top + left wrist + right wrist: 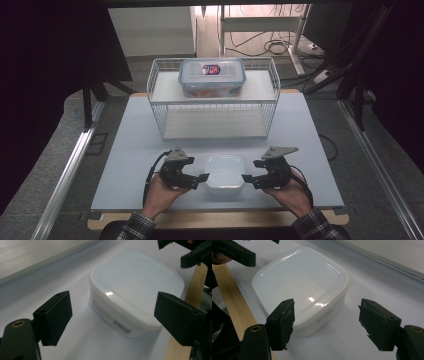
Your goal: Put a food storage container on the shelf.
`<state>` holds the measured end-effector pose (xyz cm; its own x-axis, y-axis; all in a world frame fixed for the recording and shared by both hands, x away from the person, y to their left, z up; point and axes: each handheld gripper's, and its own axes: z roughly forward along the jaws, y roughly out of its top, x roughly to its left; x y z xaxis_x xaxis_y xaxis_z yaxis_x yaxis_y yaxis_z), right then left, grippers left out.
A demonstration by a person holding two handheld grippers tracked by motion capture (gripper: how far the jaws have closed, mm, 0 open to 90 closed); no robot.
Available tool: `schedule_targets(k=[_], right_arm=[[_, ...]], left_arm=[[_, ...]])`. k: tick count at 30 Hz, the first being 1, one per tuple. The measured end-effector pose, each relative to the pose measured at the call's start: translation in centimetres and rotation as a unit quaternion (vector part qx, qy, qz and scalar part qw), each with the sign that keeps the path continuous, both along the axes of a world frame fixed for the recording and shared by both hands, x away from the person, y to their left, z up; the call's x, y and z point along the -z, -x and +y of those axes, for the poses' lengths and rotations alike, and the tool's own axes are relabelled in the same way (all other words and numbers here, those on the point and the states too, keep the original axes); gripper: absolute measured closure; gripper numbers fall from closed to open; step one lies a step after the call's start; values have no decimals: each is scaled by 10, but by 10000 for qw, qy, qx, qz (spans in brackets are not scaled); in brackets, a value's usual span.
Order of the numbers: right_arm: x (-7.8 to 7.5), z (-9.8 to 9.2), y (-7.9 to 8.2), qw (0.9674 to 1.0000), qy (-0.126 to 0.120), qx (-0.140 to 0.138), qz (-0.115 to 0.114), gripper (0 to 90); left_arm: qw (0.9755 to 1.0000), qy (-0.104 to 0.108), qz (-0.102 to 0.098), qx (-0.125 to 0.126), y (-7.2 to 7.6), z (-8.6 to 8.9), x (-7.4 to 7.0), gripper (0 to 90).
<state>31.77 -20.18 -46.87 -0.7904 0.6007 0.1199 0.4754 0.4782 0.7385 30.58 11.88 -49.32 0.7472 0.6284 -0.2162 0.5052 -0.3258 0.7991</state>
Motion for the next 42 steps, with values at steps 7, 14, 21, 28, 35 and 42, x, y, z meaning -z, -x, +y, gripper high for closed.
schedule_targets(k=[7,14,21,28,35,42], right_arm=[[6,11,-12,9992,-95,-119,362,300],[16,13,-21,9933,-342,-239,1082,318],[10,3,-17,9873,-553,93,1488,566],[2,-2,-15,9797,-761,376,1815,714],[-2,0,-6,9845,-819,420,1491,801],[-1,2,-4,9901,-763,385,1110,800]], left_arm=[[9990,-39,392,192,-16,-12,11,152],[9918,440,1076,532,-20,-14,20,172],[9943,390,928,355,-2,-3,8,477],[9931,618,1000,18,1,3,2,672],[9921,756,979,-213,5,10,-2,775],[9937,700,815,-308,7,10,-7,792]])
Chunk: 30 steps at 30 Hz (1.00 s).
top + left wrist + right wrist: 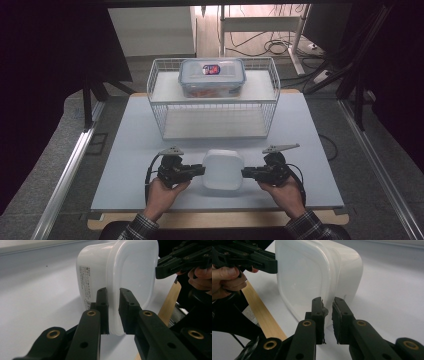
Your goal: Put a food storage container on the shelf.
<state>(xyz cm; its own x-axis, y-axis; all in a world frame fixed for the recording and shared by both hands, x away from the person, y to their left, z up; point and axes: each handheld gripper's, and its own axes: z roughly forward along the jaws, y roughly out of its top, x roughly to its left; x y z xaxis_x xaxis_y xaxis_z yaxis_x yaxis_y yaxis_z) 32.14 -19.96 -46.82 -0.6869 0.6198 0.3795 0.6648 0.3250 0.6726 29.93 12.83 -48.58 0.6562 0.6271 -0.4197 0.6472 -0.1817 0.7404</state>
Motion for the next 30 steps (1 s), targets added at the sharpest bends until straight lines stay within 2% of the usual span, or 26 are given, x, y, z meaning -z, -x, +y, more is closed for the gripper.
schedule_targets(k=[2,3,7,21,29,30], right_arm=[[-2,-1,0,9999,-34,-24,-112,800],[-4,-1,1,9998,-51,-34,-186,800],[-11,-1,0,9992,-94,-56,-380,800],[-33,-2,-5,9972,-341,-81,-667,800],[-57,2,-13,9949,-405,-121,-913,801],[-66,2,-15,9941,-405,-125,-998,801]], left_arm=[[10000,2,-16,-10,0,0,-2,792],[9999,-19,-118,-30,1,0,-6,792],[9998,-56,-208,-59,2,-1,-13,792],[9993,153,-328,49,-6,7,-38,799],[9983,154,-565,4,-12,11,-62,799],[9980,147,-615,-6,-13,11,-66,799]])
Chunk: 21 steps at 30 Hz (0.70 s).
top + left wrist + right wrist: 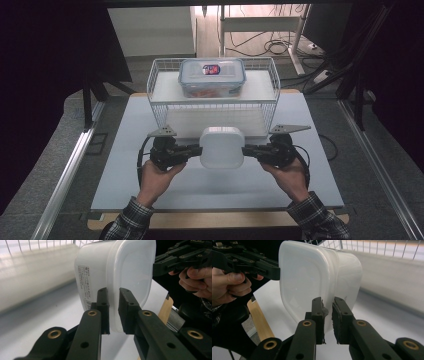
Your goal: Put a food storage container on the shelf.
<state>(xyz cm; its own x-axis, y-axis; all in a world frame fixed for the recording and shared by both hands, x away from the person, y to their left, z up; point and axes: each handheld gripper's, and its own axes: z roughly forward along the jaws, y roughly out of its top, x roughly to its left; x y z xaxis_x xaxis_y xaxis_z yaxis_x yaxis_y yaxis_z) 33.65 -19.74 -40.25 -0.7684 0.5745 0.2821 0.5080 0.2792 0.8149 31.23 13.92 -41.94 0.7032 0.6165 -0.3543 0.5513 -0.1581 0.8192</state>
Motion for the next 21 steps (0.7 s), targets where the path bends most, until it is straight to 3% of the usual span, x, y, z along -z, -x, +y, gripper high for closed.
schedule_targets(k=[7,21], right_arm=[[-16,2,-5,9999,-28,-2,-151,800],[-44,6,-18,9990,-66,37,-433,799]], left_arm=[[9997,-79,-227,-40,-5,1,-20,799],[9989,-105,-438,-139,-17,4,-48,798]])
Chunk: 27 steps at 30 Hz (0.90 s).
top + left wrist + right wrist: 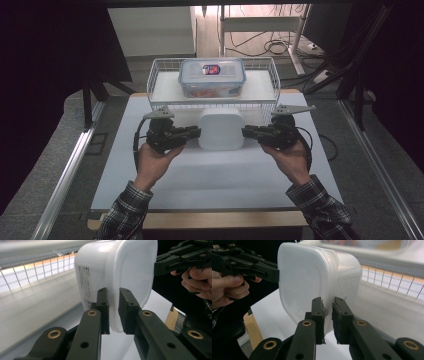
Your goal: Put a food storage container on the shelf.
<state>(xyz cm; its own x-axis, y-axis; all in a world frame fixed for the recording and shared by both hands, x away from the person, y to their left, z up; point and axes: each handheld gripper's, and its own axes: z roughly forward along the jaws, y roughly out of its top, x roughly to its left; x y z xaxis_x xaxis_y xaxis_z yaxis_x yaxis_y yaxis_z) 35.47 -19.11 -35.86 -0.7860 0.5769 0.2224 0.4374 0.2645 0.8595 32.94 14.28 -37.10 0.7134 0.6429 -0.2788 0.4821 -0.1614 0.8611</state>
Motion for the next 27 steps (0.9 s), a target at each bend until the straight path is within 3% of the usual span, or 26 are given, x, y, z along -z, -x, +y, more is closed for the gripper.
schedule_targets(k=[27], right_arm=[[-58,17,-37,9989,-192,37,-422,796]], left_arm=[[9994,-14,-236,-240,-31,13,-55,796]])
